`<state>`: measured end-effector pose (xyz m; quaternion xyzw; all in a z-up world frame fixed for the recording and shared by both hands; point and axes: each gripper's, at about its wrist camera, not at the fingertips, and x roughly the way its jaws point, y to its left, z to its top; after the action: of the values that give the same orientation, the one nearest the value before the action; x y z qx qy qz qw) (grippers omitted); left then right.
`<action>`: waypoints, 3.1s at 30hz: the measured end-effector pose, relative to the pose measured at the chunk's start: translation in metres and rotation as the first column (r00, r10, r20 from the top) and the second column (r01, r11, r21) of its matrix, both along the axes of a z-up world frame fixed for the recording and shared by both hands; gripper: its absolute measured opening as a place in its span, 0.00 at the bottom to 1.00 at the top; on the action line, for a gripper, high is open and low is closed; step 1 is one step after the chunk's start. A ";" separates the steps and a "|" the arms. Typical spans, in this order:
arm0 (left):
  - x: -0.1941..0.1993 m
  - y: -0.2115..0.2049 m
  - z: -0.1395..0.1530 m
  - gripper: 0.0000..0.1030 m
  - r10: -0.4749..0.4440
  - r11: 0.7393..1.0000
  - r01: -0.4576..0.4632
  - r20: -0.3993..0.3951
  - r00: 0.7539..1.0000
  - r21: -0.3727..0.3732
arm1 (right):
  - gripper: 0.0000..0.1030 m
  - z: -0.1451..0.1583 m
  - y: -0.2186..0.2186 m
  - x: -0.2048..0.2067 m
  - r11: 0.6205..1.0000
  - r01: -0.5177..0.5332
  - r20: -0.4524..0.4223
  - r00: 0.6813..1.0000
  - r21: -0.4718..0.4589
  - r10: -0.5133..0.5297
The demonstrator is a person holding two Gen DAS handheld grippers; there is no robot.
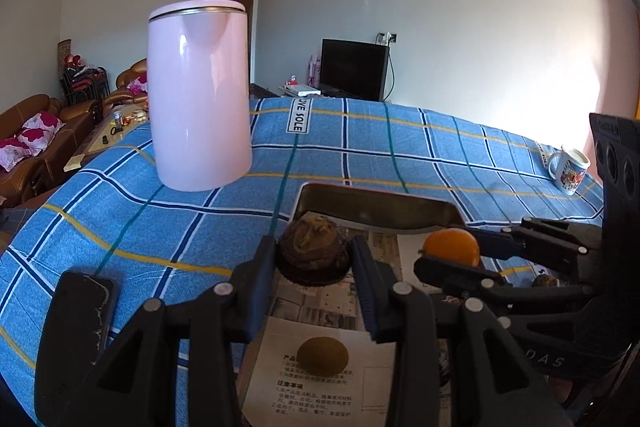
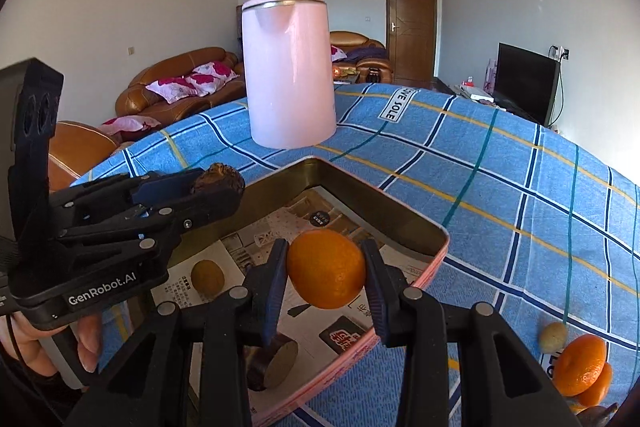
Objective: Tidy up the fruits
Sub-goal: 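Open both tools to drop the mangosteen and orange into the tin, then grasp a white-topped cut round piece with the right tool while the left grasps another mangosteen, then carry the cut piece and mangosteen over the pink tin box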
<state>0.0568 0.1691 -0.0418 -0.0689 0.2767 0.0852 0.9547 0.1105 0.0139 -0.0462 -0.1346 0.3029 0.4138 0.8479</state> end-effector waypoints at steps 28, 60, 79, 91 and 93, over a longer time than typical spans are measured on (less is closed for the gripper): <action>-0.001 -0.161 0.010 0.67 -0.305 0.951 0.303 0.025 0.952 0.062 | 0.53 -0.005 -0.227 -0.053 0.883 0.467 0.003 0.884 0.035 -0.468; 0.056 -0.221 -0.035 0.58 -0.463 0.880 0.474 -0.271 0.844 -0.026 | 0.35 -0.029 -0.226 -0.023 0.917 0.398 -0.108 0.911 -0.022 -0.398; 0.034 -0.212 -0.016 0.42 -0.436 0.898 0.440 -0.116 0.892 0.007 | 0.35 -0.019 -0.229 -0.047 0.925 0.373 0.021 0.927 0.073 -0.375; 0.021 -0.205 -0.006 0.42 -0.394 0.918 0.395 -0.018 0.919 0.042 | 0.35 -0.015 -0.232 -0.058 0.924 0.358 0.085 0.925 0.134 -0.371; 0.018 -0.204 -0.005 0.42 -0.388 0.920 0.388 -0.004 0.921 0.050 | 0.35 -0.014 -0.233 -0.060 0.924 0.354 0.094 0.925 0.144 -0.369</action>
<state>0.0752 -0.0354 -0.0466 0.0106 0.2797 -0.0990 0.9549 0.0507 -0.2192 -0.0605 -0.0481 0.2448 0.2595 0.9330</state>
